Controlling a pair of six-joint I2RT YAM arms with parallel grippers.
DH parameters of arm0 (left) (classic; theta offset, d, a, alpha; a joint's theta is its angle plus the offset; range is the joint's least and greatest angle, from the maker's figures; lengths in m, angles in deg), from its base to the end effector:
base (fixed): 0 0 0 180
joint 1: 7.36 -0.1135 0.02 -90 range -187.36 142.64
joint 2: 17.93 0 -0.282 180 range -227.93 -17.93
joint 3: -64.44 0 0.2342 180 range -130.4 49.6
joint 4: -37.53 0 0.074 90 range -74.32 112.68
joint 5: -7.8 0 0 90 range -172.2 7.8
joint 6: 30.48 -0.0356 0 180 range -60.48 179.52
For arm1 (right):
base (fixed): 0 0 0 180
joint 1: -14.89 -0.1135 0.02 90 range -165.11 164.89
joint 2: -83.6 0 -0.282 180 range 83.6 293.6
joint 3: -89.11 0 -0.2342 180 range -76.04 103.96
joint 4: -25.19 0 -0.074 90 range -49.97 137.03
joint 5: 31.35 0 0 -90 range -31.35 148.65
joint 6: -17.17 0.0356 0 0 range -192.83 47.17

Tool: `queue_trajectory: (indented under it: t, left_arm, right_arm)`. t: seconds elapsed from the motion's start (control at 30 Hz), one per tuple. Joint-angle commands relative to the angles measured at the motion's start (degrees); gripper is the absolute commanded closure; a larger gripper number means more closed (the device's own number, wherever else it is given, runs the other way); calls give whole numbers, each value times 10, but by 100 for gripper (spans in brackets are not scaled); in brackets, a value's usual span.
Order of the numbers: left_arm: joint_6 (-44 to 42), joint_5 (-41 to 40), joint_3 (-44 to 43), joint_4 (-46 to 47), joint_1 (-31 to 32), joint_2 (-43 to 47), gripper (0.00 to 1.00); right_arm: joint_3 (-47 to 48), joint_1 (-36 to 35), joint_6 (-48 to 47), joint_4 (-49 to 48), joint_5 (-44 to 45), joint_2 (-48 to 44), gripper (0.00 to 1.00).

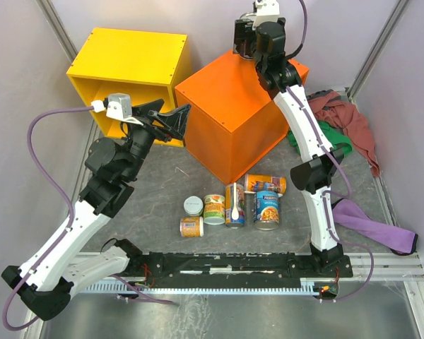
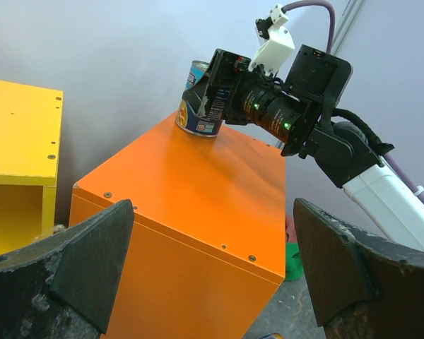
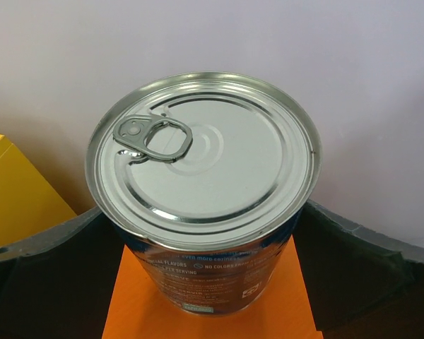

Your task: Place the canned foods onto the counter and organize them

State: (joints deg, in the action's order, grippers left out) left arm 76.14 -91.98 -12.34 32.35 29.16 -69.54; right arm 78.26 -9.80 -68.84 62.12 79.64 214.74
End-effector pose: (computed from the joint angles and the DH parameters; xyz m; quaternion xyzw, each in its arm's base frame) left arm 0.1317 -0.0900 0.4714 0.0300 0.5750 -0.3213 0.7518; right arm 0.4571 0.1961 0.4721 0.0042 0.7008 0.0502 0.7115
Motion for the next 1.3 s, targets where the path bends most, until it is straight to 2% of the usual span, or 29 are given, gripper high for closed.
queue_trajectory:
  t: [0.0, 0.63, 1.07, 1.27]
  left_arm:
    - [14, 14, 2, 35, 2, 1, 1]
    - [33, 22, -51, 4, 2, -26, 1]
    - [76, 19, -38, -31, 2, 3, 0]
    - [103, -11, -55, -112, 3, 5, 5]
  right_arm:
    - [-1, 12, -13, -1, 16, -10, 1]
    - [-106, 11, 11, 3, -4, -119, 1]
    - [-293, -33, 24, 28, 45, -306, 1]
    - [-356, -79, 48, 108, 116, -400, 1]
